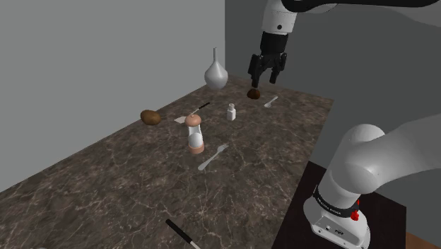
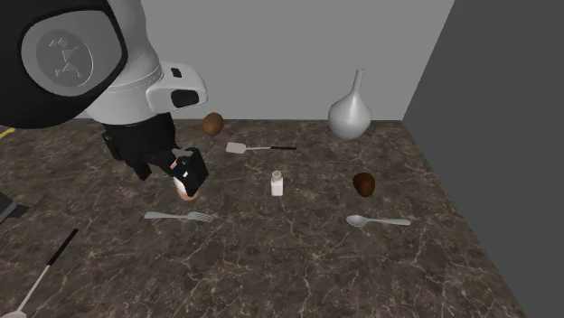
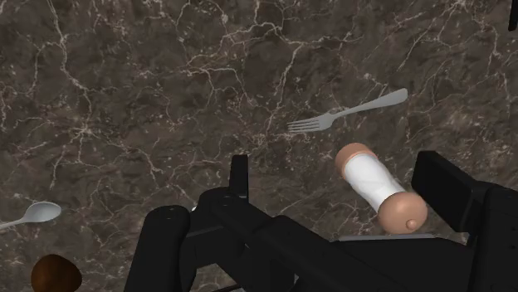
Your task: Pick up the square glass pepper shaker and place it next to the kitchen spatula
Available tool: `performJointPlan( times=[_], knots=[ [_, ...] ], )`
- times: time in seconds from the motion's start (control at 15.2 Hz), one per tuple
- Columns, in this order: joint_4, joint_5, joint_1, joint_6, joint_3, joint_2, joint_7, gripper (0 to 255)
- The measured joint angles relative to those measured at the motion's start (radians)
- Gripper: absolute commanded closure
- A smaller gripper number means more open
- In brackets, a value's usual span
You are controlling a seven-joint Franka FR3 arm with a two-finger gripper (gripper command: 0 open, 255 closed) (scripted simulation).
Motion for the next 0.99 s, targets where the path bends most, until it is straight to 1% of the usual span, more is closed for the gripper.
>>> performJointPlan(
  times=[0.13,0.33,0.53,0.99],
  knots=[
    [0.003,-0.004,-0.001,0.011,-0.004,0.017,-0.007,0],
    [0.015,-0.020,-0.004,0.055,-0.023,0.097,-0.037,0],
    [0.043,-0.033,-0.006,0.112,-0.041,0.207,-0.068,0],
    [0.161,-0.054,-0.013,0.206,-0.083,0.475,-0.142,0]
  ],
)
